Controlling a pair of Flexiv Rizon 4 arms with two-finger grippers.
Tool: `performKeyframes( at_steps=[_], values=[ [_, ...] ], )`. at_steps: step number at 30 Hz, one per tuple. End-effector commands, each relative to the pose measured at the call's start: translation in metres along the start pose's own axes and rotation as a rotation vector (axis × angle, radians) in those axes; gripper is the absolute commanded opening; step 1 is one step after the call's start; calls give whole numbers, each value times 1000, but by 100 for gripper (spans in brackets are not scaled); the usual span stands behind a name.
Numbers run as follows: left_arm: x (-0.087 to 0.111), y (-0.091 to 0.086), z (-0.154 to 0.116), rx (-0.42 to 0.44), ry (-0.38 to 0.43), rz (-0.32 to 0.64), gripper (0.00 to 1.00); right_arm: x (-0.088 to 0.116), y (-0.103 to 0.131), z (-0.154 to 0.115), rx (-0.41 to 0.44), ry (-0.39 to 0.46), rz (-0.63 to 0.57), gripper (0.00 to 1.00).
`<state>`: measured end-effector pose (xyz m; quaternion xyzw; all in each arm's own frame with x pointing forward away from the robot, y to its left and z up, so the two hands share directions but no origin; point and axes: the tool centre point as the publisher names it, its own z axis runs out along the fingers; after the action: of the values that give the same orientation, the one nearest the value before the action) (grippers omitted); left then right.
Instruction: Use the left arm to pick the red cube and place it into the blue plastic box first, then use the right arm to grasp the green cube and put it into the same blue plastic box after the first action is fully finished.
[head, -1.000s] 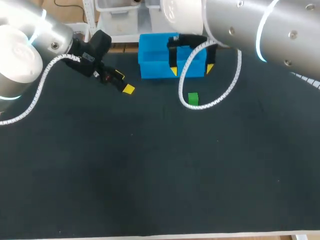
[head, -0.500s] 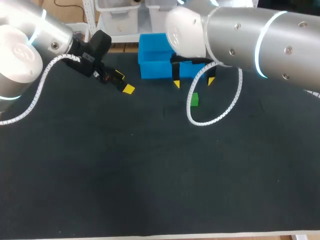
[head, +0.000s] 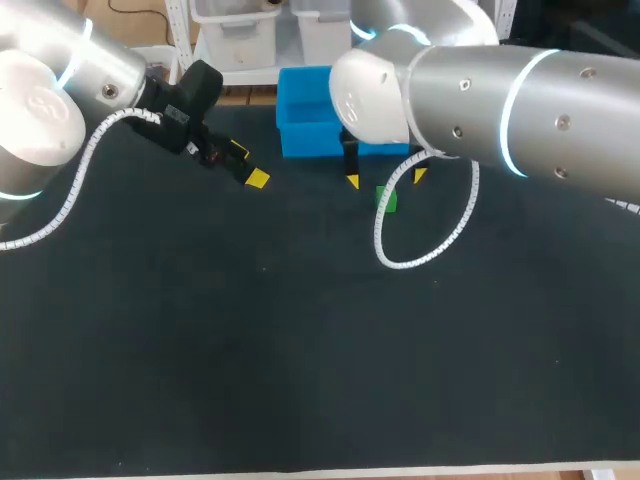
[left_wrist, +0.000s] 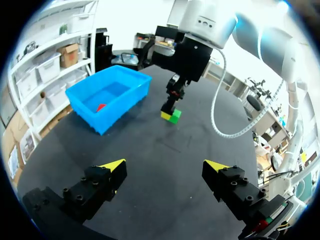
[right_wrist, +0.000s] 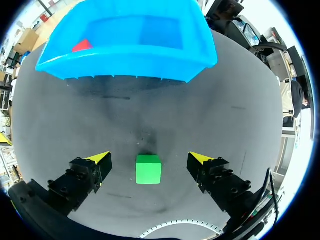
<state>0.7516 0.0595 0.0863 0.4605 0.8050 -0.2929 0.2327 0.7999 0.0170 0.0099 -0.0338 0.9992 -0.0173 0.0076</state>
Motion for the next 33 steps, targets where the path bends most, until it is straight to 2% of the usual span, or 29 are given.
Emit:
performKeyframes(
  at_steps=[1,11,29,30,31,33],
  values=[
    [1,1,0,2,-4,3,100,2,0,7,4,-13,9,100],
    [1,1,0,2,-4,3,100,9,6,29,4,-14,26,100],
    [1,1,0,2,-4,3,100,14,5,32,4,-13,63,100],
    [1,1,0,2,-4,3,100,14,5,32,4,-12,66,91],
    [1,1,0,2,-4,3,100,15,5,32,5,-11,70,46],
    [1,1,0,2,-4,3,100,17,5,32,5,-11,77,0]
  ],
)
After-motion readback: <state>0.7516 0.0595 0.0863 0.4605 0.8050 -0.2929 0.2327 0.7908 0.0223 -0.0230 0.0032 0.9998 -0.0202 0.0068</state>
